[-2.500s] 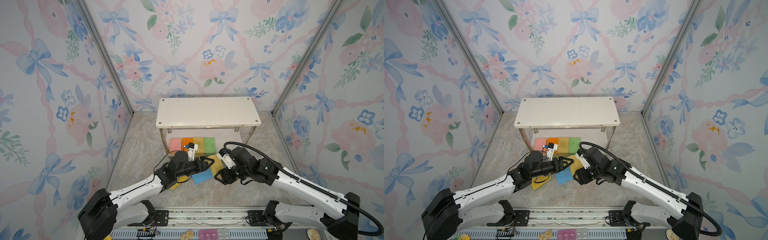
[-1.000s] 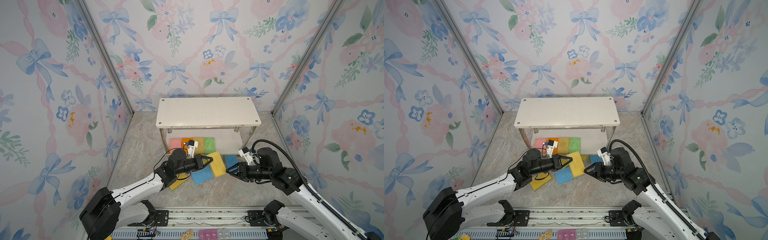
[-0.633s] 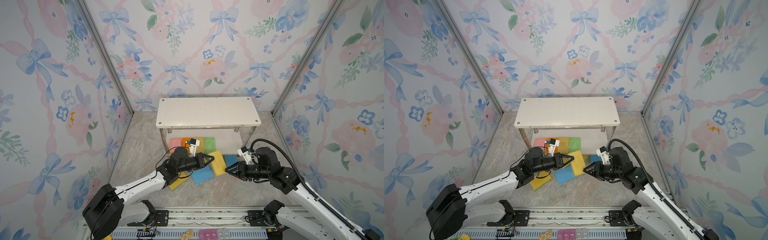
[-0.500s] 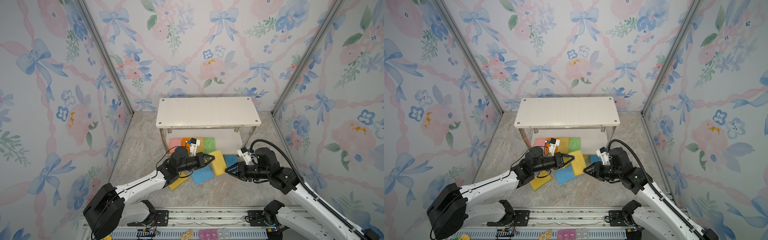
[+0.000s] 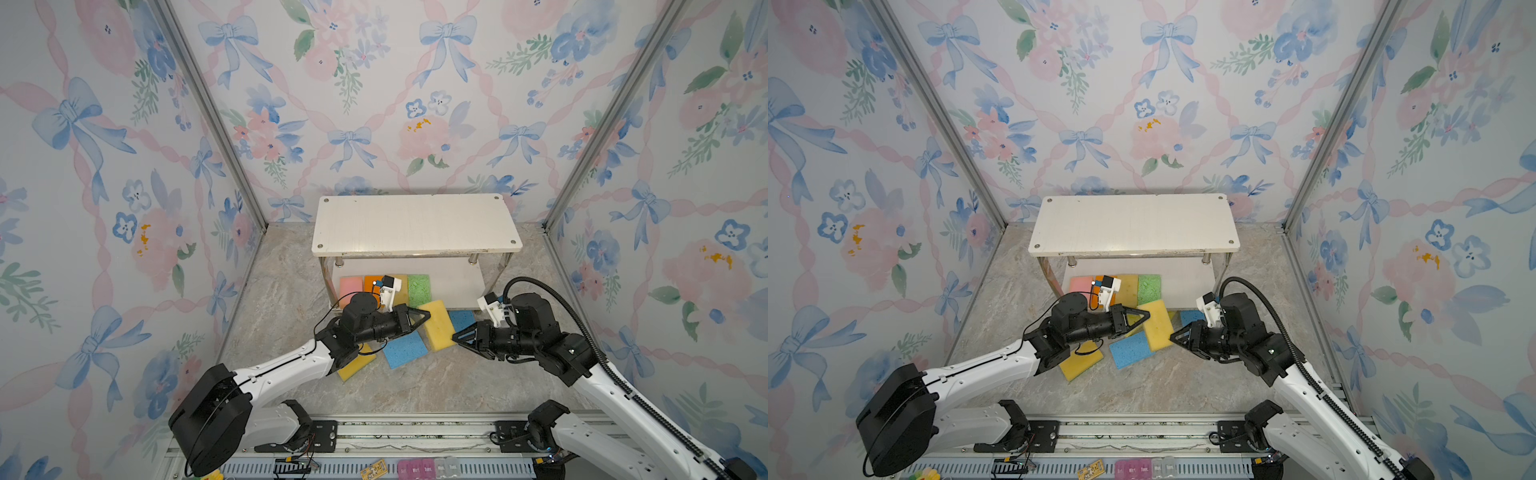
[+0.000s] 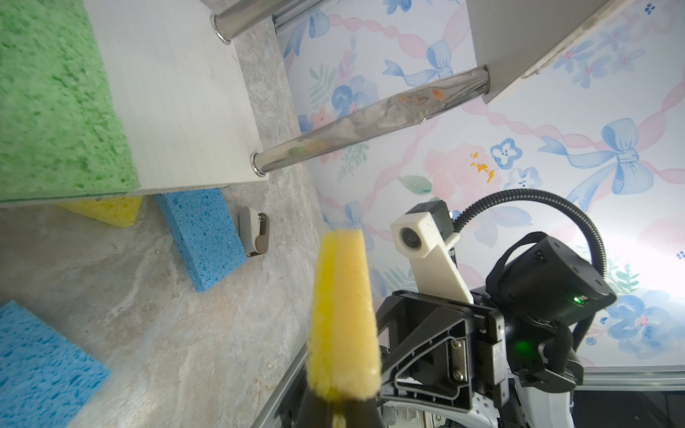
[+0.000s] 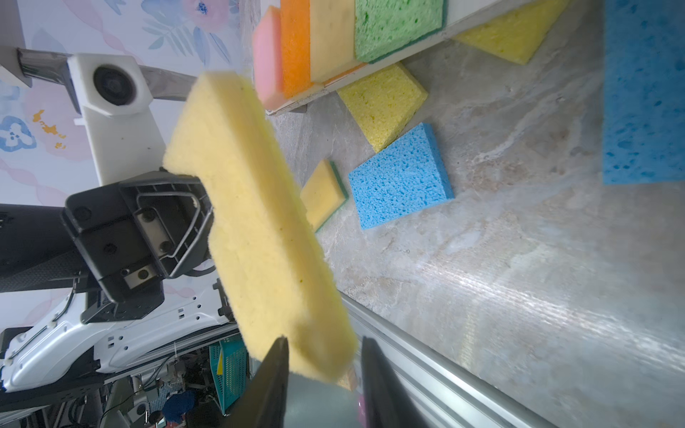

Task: Arrange cleaning sponges on a shelf
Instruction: Pick up the cleaning sponge at the center of the table.

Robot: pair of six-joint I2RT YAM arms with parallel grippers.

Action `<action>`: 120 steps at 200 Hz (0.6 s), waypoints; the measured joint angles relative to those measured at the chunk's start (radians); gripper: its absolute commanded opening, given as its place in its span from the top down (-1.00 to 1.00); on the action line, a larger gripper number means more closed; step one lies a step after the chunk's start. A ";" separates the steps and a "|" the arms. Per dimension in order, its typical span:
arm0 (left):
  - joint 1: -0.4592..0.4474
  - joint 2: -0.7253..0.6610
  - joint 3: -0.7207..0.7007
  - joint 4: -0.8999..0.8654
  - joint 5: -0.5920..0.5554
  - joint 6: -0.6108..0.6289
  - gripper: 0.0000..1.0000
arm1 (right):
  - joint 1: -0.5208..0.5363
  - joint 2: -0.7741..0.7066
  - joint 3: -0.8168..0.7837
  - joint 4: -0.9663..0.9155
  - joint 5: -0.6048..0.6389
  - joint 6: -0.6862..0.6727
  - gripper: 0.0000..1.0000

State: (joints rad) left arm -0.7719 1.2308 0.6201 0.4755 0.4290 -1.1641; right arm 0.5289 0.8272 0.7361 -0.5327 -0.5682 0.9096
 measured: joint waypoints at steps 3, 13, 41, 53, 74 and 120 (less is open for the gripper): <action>0.000 0.003 0.001 0.000 0.001 0.000 1.00 | 0.000 0.000 0.000 0.000 0.000 0.000 0.29; 0.000 0.008 0.003 0.002 0.004 0.000 1.00 | -0.002 0.002 0.000 0.000 0.000 0.000 0.30; 0.000 0.019 0.010 0.007 0.007 0.000 1.00 | -0.005 0.009 0.000 0.010 0.000 0.000 0.32; 0.000 0.023 0.012 0.011 0.007 0.000 1.00 | -0.006 0.009 0.000 0.012 0.002 0.000 0.37; 0.000 0.027 0.013 0.024 0.010 -0.004 1.00 | -0.006 0.009 0.000 0.013 0.005 0.003 0.48; -0.002 0.046 0.014 0.035 0.011 -0.012 1.00 | -0.006 0.000 0.000 0.011 0.019 0.008 0.67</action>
State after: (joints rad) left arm -0.7734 1.2770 0.6342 0.5102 0.4400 -1.1759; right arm 0.5224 0.8272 0.7361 -0.5220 -0.5491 0.9173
